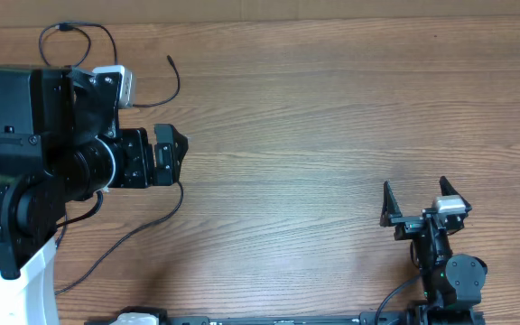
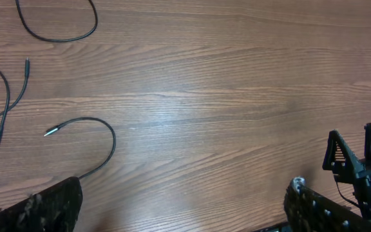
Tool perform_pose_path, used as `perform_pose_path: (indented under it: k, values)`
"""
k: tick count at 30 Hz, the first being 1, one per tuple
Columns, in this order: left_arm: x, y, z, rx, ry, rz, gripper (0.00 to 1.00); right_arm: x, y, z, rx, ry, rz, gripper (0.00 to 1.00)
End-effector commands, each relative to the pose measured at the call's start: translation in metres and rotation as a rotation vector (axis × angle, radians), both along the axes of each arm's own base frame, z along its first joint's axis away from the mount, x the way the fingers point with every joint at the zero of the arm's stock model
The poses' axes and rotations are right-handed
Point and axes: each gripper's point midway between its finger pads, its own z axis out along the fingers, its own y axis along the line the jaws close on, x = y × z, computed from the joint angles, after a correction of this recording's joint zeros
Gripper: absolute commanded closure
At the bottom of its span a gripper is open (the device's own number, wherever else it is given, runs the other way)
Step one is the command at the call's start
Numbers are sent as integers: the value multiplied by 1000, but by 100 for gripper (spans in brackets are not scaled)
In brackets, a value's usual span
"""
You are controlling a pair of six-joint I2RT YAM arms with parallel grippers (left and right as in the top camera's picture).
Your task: Untangle cables
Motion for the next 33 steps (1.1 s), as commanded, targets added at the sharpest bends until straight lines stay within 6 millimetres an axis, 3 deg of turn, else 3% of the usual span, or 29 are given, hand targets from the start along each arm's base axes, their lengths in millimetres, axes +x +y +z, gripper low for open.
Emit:
perform_pose_path:
  k: [1,16,25,30,33]
  values:
    - [1,0,2,-8,-1,12,0,0,-5,0,1,-9,-23,0]
    - [2,8,-9,63,-21,-5,1,0,-5,0,1,-9,-23,0]
    - [-9,6,-65,71,-91,-51,0,0,-5,0,1,-9,-23,0]
    - [-27,12,-106,99,-171,-48,0,0,-5,0,1,-9,-24,0]
    - [-37,13,-115,102,-240,-53,0,0,-5,0,1,-9,-23,0]
